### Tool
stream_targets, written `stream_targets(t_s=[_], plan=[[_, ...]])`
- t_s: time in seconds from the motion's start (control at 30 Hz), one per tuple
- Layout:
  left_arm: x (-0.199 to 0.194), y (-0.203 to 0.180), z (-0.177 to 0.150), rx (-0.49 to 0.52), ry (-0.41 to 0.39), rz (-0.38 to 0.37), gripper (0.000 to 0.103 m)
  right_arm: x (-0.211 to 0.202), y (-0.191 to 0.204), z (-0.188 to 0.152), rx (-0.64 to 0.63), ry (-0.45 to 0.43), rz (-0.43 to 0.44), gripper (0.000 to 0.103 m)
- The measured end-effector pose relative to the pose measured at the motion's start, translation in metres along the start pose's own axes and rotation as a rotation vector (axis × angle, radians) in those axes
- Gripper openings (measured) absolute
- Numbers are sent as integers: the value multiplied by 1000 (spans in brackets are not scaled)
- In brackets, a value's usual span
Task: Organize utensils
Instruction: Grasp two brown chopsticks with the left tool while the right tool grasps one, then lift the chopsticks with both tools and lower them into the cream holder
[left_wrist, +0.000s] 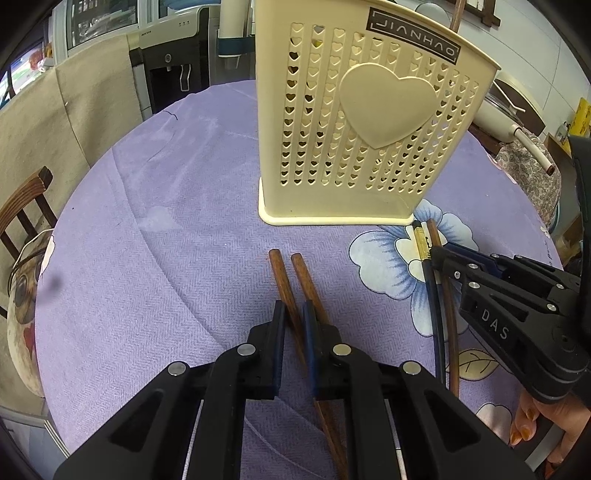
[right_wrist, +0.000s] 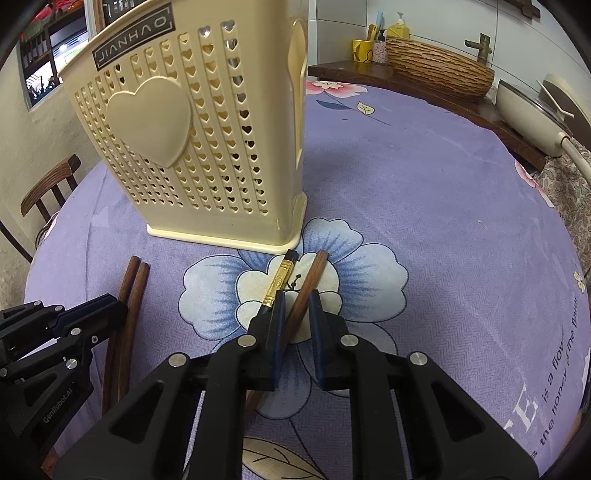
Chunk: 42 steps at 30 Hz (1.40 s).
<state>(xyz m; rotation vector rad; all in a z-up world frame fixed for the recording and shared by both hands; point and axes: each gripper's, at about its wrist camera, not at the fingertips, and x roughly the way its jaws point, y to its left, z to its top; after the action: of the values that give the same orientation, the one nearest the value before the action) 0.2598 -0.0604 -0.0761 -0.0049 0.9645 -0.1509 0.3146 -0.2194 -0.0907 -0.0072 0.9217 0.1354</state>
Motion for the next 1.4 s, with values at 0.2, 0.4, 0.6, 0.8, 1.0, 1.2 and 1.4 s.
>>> stream_targets(t_s=[0.2, 0.4, 0.6, 0.8, 1.0, 1.2, 1.4], plan=[[1, 3, 1, -10, -1, -4, 9, 0, -4, 1, 13, -4, 14, 13], [1, 10, 2, -54, 1, -41, 8, -2, -19, 1, 90, -6, 88, 12], [-5, 19, 5, -104, -26, -93, 8, -11, -36, -2, 172, -27, 171, 11], [-20, 22, 7, -120, -58, -120, 7, -22, -50, -5, 235, -51, 235, 10], [-46, 22, 9, -124, -114, -151, 7, -53, -53, -3, 247, -125, 285, 9], [-80, 24, 11, -123, -186, -185, 7, -93, -50, -2, 237, -210, 352, 8], [-110, 27, 11, -118, -258, -212, 7, -140, -47, -7, 204, -306, 398, 7]])
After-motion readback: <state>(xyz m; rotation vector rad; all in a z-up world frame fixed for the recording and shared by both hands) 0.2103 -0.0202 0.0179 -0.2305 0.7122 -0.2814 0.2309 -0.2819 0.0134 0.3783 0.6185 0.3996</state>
